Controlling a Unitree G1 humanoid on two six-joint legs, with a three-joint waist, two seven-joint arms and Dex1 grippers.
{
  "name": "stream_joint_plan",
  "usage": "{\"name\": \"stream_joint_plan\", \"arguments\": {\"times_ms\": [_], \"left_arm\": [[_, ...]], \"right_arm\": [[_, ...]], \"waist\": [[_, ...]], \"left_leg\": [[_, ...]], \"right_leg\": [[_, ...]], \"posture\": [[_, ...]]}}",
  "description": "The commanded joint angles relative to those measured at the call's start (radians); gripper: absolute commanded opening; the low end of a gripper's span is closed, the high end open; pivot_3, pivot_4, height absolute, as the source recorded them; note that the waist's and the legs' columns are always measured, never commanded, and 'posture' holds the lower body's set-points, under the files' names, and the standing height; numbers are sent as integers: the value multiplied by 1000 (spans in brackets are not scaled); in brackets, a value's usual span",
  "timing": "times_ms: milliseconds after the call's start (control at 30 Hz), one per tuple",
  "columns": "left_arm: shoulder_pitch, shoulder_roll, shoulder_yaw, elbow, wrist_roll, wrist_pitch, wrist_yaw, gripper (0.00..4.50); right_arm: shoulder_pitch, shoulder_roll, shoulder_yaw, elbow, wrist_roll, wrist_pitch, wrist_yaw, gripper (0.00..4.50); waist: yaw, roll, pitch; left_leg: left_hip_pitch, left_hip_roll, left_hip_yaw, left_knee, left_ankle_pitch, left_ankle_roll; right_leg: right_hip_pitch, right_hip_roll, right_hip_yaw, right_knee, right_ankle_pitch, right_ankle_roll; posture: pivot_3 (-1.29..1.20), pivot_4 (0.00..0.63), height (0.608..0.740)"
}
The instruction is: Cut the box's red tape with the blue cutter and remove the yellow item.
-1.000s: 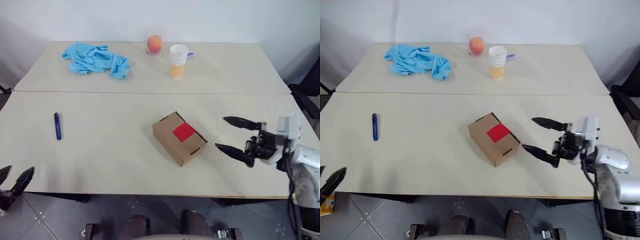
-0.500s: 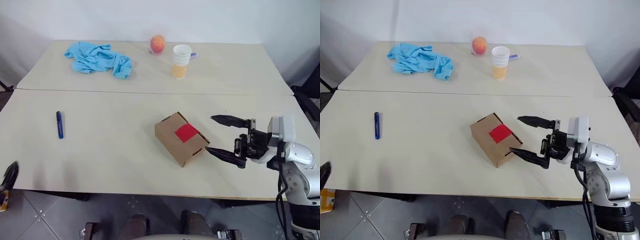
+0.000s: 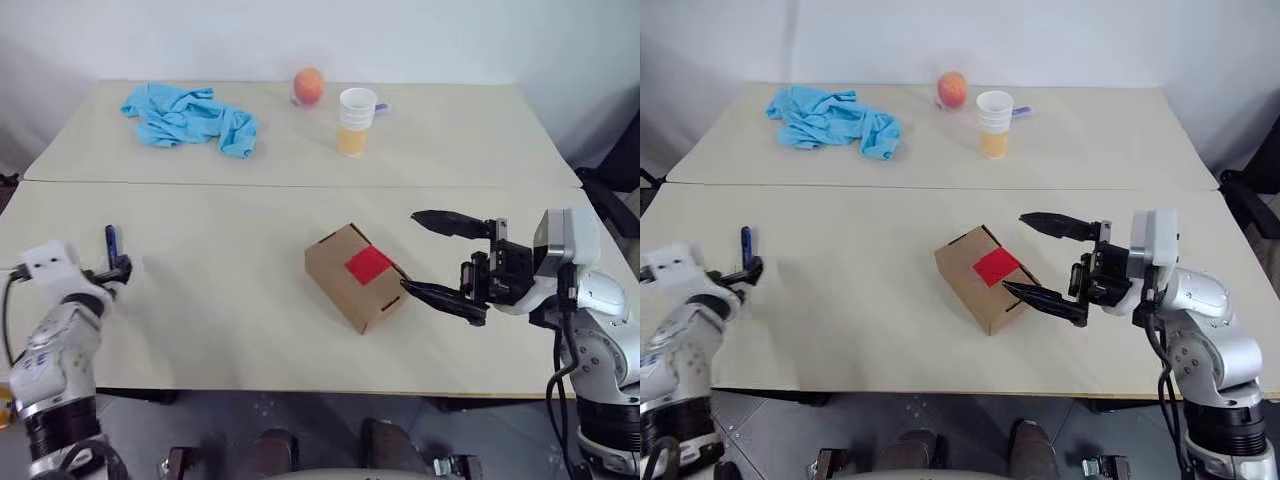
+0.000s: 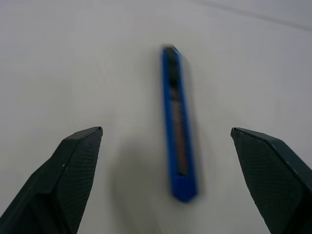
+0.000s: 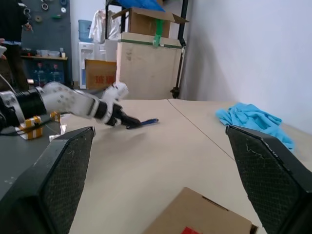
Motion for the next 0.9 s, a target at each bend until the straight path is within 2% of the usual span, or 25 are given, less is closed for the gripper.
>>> {"name": "stream_joint_plan", "arguments": {"times_ms": [33,200,333,467,800,833,900], "left_arm": [[-40,11,-36,45,57,6,22,4468],[-50,-35,-12,75,65,24,67,4468],[-25,-32,-12,95,106,20,94,4468],[-16,-53,2,121,91,22,87,3624],[5,-70,-8,126,116,-3,84,664],[6,-69,-12,126,119,-8,80,465],[1,-78,-7,126,113,-18,80,462]], "right_arm": [[-4,10,-2,-53,10,-6,-20,4500],[10,24,2,-69,4,-14,-45,4500],[21,29,-6,-79,1,-15,-63,4500],[28,25,-14,-74,-6,-25,-67,4500],[28,16,-28,-72,-15,-31,-74,4500],[29,15,-28,-72,-15,-31,-74,4500],[30,15,-30,-73,-15,-30,-75,4500]], "waist": [[1,0,0],[2,0,0],[-1,1,-1],[-6,2,-1],[-6,7,-4],[-6,7,-4],[-6,7,-4]], "left_leg": [[0,0,0,0,0,0],[0,0,0,0,0,0],[1,0,0,0,0,-1],[2,1,2,0,1,-1],[3,1,2,0,1,-1],[3,1,2,0,1,-1],[3,1,3,0,1,-1]], "right_leg": [[0,0,0,0,0,0],[0,0,0,0,0,0],[0,0,0,1,0,0],[0,0,1,2,0,0],[1,0,2,2,0,0],[1,0,2,2,0,0],[0,0,2,2,0,0]], "posture": [[0,150,740],[0,150,740],[0,150,740],[0,150,740],[0,150,740],[0,150,740],[0,150,740]]}}
